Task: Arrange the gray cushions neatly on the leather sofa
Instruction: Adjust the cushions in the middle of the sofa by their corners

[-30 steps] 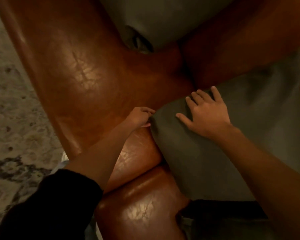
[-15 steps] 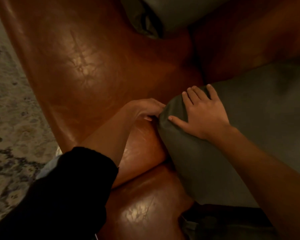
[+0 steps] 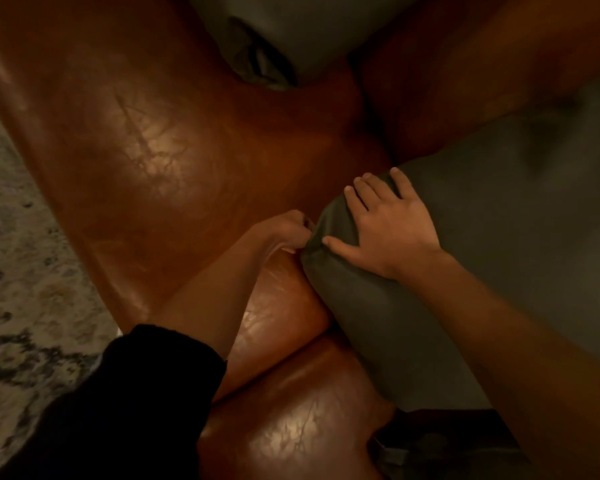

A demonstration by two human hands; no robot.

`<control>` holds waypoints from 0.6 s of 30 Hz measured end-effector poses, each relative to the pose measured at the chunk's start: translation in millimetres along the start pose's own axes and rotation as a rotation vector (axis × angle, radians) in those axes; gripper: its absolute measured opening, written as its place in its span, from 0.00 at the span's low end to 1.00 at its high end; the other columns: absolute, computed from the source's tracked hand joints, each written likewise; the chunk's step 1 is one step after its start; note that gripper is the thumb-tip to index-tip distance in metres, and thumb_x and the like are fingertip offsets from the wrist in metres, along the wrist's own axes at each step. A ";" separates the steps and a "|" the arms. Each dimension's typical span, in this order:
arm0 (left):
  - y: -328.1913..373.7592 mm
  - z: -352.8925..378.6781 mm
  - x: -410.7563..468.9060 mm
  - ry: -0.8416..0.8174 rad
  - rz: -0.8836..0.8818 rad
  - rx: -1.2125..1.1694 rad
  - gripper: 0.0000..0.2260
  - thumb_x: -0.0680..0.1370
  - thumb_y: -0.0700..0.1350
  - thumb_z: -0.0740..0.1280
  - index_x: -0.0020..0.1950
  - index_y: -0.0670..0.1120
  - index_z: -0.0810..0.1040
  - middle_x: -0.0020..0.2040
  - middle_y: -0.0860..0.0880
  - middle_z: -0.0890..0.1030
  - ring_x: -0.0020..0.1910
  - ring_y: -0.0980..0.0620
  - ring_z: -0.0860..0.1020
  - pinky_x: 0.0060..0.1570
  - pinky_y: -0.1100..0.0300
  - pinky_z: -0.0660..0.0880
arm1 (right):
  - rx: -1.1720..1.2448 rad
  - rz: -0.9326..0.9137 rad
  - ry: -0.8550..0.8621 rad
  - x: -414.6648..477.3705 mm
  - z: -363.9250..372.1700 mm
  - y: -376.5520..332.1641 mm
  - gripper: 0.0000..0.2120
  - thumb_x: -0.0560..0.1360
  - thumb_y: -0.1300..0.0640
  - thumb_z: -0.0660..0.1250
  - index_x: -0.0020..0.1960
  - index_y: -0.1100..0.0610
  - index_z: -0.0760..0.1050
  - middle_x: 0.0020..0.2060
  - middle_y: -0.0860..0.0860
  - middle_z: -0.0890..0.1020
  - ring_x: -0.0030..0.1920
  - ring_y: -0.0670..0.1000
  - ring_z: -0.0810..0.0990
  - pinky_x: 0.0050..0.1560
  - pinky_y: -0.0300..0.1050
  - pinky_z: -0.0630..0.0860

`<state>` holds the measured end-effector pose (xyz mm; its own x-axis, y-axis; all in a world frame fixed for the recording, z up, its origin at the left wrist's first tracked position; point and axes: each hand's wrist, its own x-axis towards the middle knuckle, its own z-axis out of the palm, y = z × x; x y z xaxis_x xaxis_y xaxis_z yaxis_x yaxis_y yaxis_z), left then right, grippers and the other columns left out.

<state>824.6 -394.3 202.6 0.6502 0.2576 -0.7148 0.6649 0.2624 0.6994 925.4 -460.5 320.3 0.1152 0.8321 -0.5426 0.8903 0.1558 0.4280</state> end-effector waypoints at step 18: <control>-38.6 -31.3 -6.5 0.500 0.074 -0.549 0.04 0.75 0.47 0.69 0.42 0.56 0.78 0.48 0.52 0.80 0.46 0.53 0.78 0.38 0.61 0.73 | 0.062 0.031 0.039 -8.1 2.8 9.7 0.41 0.75 0.31 0.42 0.77 0.60 0.50 0.76 0.55 0.58 0.76 0.52 0.51 0.73 0.55 0.38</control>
<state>783.2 -377.0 180.2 0.3546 0.6502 -0.6719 0.2614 0.6210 0.7389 934.3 -467.2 326.9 0.1271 0.8565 -0.5003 0.9121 0.0973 0.3983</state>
